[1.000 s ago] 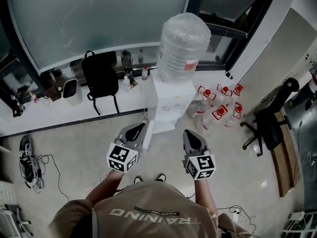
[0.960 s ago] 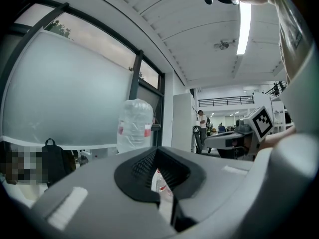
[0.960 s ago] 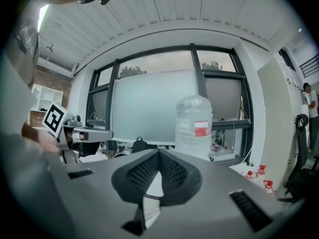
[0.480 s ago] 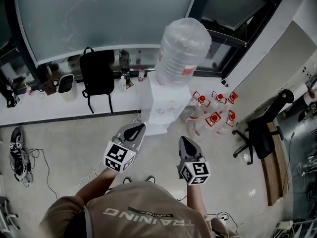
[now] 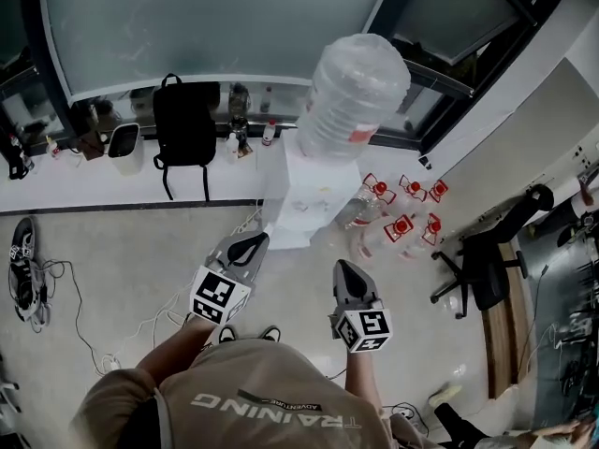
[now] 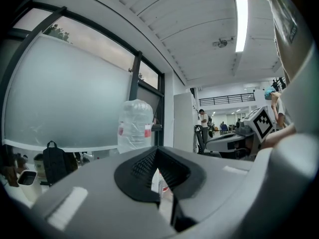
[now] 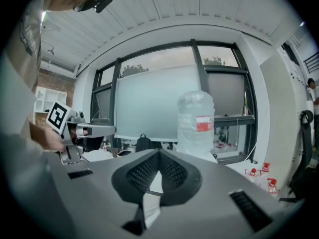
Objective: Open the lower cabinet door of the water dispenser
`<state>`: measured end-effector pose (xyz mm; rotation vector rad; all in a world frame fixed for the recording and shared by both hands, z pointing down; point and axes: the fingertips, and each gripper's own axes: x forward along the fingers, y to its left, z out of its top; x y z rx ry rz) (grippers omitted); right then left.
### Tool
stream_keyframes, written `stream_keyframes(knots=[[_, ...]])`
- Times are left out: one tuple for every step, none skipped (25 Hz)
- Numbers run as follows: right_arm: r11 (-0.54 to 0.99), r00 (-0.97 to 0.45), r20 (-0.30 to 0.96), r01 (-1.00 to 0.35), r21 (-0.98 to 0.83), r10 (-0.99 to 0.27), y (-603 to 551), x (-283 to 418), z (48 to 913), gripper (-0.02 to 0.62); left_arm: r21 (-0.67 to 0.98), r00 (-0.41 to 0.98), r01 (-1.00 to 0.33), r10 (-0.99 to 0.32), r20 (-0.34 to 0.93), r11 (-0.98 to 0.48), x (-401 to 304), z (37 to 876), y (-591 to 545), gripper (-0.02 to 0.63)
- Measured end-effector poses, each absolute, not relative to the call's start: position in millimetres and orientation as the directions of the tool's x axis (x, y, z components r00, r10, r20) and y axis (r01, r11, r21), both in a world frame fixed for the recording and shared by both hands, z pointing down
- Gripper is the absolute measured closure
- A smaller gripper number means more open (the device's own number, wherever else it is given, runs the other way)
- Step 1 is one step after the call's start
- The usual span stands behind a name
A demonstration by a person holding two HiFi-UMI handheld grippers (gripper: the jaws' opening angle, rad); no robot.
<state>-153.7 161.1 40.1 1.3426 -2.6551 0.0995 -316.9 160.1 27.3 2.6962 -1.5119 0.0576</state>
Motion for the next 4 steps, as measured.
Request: stream_keyframes(knots=[[0.6,-0.588,0.174,-0.799,0.022,-0.79,161.1,-155.1,40.5,0.587,0.023,0.517,-0.856,-0.854,0.058,-0.516,-317.8,28.0,159.4,0.603],[0.605,-0.592,0.173,-0.796,0.028,-0.787,160.8,-156.5,41.2,0.588,0.021,0.512,-0.859,-0.857,0.058,-0.512,-318.9,28.5,158.6,0.603],[0.609,-0.596,0.172,-0.793,0.033,-0.785,160.4,-157.9,42.0,0.588,0.02,0.507,-0.862,-0.86,0.057,-0.507,-320.2,29.0,157.8,0.603],[0.612,-0.598,0.171,-0.79,0.037,-0.783,159.9,-159.3,42.9,0.588,0.018,0.502,-0.865,-0.863,0.056,-0.502,-321.5,29.4,157.1,0.603]])
